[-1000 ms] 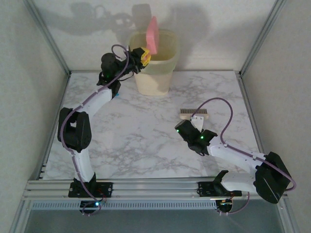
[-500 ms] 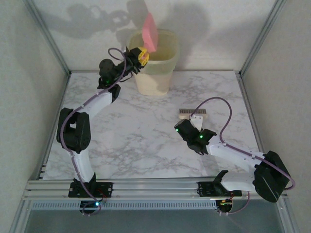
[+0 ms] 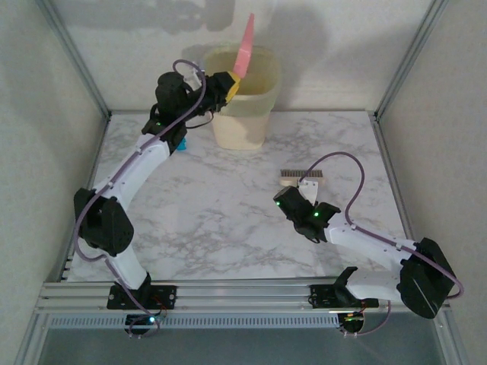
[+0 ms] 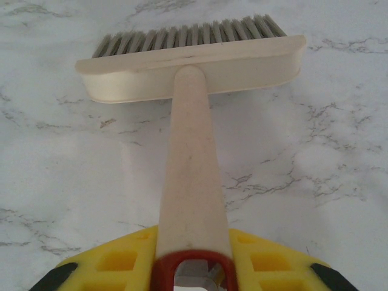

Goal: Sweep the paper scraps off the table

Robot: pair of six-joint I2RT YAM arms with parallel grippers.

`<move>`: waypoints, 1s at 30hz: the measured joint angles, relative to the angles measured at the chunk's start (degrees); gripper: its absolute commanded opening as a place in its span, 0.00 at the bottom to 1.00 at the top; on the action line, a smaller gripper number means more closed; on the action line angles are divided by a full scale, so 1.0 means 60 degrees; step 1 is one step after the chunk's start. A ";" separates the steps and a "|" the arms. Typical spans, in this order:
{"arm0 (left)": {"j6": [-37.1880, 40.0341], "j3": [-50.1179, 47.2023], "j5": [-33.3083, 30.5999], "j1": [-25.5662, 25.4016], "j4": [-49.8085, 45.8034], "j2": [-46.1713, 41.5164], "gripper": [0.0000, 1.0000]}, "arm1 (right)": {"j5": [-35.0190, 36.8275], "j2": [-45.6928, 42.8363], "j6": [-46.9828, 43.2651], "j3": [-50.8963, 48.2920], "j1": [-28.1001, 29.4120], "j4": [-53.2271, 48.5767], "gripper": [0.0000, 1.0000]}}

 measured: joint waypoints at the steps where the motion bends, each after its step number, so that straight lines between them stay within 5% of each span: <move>1: 0.0583 -0.0004 -0.0321 -0.0204 -0.0506 -0.0186 0.00 | 0.0004 -0.0062 0.0000 -0.0004 0.0000 0.0004 0.00; 7: 0.3450 -0.1417 -0.3129 -0.1905 -0.1825 -0.2084 0.00 | 0.0015 -0.0648 0.0000 -0.0248 0.0000 0.0251 0.00; 15: 0.5865 -0.3989 -0.6466 -0.3515 -0.1665 -0.4517 0.00 | 0.0058 -0.2579 -0.0066 -0.1319 0.0000 0.0933 0.00; 22: 0.6790 -0.6306 -0.8695 -0.5071 -0.1399 -0.5690 0.00 | 0.0244 -0.3836 -0.0248 -0.2029 0.0000 0.1552 0.00; 30: 0.6397 -0.9049 -1.0273 -0.6211 -0.1883 -0.7180 0.00 | 0.0062 -0.4787 -0.0627 -0.2401 0.0000 0.2069 0.00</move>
